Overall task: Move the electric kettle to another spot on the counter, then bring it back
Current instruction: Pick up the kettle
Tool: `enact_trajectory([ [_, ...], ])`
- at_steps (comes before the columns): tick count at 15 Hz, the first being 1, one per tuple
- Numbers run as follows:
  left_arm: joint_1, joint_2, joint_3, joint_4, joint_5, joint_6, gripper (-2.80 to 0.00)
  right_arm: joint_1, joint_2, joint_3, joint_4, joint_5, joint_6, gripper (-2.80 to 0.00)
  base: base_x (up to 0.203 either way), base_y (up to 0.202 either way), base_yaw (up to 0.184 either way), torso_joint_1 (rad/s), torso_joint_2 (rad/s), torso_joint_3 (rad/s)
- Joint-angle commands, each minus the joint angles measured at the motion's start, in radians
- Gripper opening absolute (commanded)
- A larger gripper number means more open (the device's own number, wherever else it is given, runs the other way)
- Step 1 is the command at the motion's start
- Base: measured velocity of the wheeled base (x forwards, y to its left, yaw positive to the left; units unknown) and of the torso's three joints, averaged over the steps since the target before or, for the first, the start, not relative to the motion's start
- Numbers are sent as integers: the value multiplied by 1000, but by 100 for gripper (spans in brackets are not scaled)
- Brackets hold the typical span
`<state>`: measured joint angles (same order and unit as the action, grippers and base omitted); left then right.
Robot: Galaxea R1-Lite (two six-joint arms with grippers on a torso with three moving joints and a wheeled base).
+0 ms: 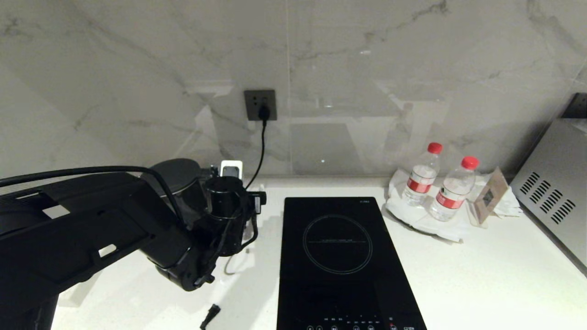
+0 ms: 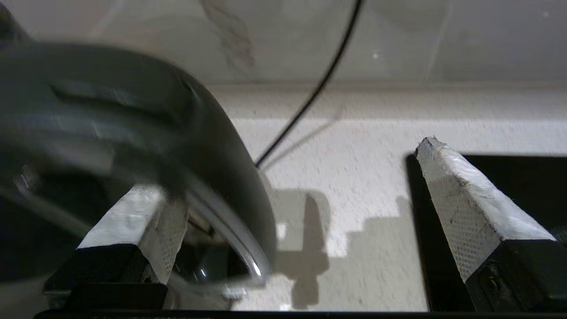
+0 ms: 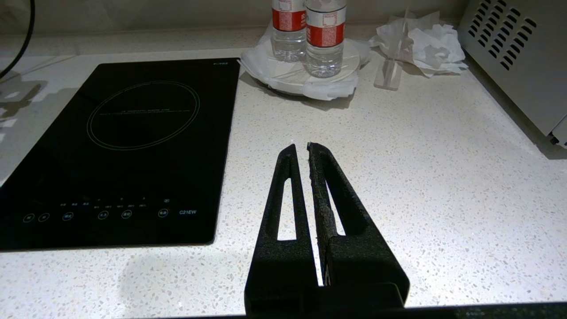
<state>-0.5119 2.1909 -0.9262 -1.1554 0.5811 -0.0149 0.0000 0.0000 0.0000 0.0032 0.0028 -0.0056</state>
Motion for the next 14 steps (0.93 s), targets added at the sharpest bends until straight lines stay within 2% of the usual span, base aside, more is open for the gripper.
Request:
enact_trajectory([
  [1, 21, 10, -34, 5, 3, 0, 0, 0, 2, 0, 0, 0, -1, -280, 0, 0, 0, 0, 0, 0],
  [7, 66, 41, -80, 14, 5, 0, 0, 0, 2, 0, 0, 0, -1, -280, 0, 0, 0, 0, 0, 0],
  [13, 75, 15, -74, 14, 6, 0, 0, 0, 0, 0, 0, 0, -1, -280, 0, 0, 0, 0, 0, 0],
  [14, 75, 15, -71, 14, 5, 0, -280, 0, 0, 0, 0, 0, -1, -280, 0, 0, 0, 0, 0, 0],
])
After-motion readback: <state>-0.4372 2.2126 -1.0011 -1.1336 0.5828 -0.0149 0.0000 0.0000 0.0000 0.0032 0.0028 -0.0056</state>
